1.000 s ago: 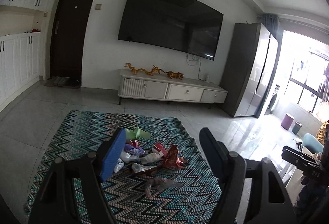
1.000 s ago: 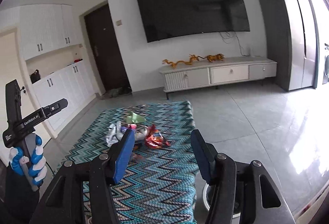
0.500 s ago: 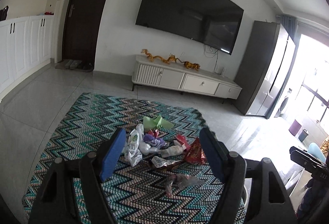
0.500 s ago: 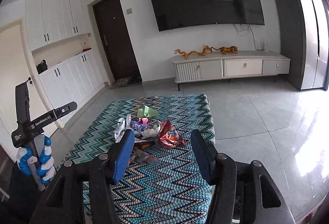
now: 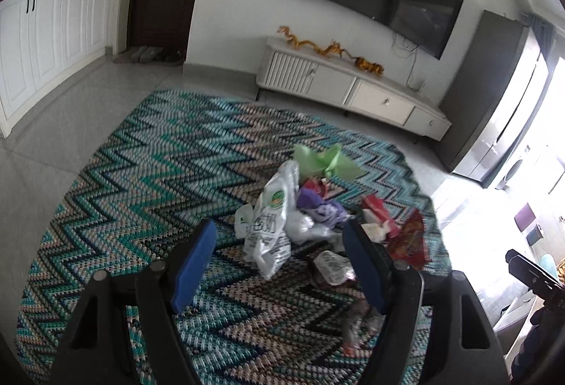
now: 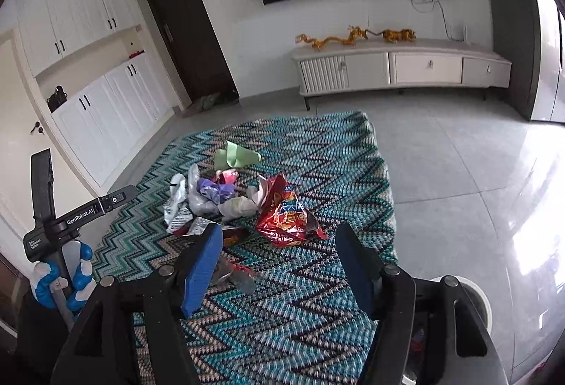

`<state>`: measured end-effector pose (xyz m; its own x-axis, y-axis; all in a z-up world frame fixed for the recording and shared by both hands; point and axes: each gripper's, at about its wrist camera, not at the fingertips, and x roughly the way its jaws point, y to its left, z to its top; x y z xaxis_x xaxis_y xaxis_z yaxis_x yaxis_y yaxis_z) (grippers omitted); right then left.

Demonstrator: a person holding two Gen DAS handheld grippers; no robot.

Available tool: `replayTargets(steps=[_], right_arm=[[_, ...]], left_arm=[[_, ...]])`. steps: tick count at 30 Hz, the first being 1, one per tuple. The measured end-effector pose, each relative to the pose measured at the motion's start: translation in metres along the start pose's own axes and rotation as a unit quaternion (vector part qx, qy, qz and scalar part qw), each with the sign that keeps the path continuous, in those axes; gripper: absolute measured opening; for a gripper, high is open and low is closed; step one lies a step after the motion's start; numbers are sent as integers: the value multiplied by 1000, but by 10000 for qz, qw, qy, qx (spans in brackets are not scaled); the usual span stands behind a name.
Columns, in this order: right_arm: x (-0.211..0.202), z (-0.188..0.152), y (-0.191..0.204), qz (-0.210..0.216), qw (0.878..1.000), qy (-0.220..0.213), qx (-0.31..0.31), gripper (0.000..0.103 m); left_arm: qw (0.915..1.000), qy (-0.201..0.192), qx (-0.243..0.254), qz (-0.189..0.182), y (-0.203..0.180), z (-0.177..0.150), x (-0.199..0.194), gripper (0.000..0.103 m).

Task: Collect trash
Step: 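Move both open tools back to the trash pile on the rug, then grasp the red chip bag with the right tool while the left tool grasps the white plastic bag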

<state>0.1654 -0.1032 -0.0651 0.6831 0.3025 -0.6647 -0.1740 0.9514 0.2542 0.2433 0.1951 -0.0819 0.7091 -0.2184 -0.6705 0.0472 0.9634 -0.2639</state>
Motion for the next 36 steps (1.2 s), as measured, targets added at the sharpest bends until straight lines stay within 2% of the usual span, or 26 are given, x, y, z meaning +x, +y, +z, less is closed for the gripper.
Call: replayTargets(steps=[9, 17, 18, 19, 20, 21, 22, 26, 28, 36], right_arm=[[84, 15, -11, 100, 9992, 385, -28, 68], [142, 10, -31, 227, 9967, 752, 210, 68], [146, 8, -34, 259, 9962, 797, 248, 68], [150, 6, -35, 302, 9958, 822, 270, 63], [151, 4, -37, 402, 9953, 828, 287, 51], [152, 2, -38, 456, 9950, 835, 292, 48], [152, 1, -38, 474, 9949, 839, 305, 41], [138, -2, -38, 546, 9954, 727, 302, 23], [125, -2, -37, 564, 9961, 621, 278, 17], [57, -5, -23, 678, 9973, 134, 253, 15]], left_arm=[[9991, 420, -3, 90, 12, -1, 64, 73], [9974, 719, -92, 28, 21, -21, 95, 72], [9976, 687, -59, 35, 20, -24, 95, 68], [9978, 658, -14, 29, 19, -24, 95, 57], [9978, 657, 1, -55, 18, -25, 94, 51], [9977, 664, -15, -109, 18, -25, 93, 41], [9978, 645, -32, -133, 17, -25, 91, 39], [9988, 472, 79, -120, 12, -26, 73, 35], [9991, 395, 111, -89, 9, -25, 61, 35], [9999, 31, 155, 4, -3, -21, 0, 35]])
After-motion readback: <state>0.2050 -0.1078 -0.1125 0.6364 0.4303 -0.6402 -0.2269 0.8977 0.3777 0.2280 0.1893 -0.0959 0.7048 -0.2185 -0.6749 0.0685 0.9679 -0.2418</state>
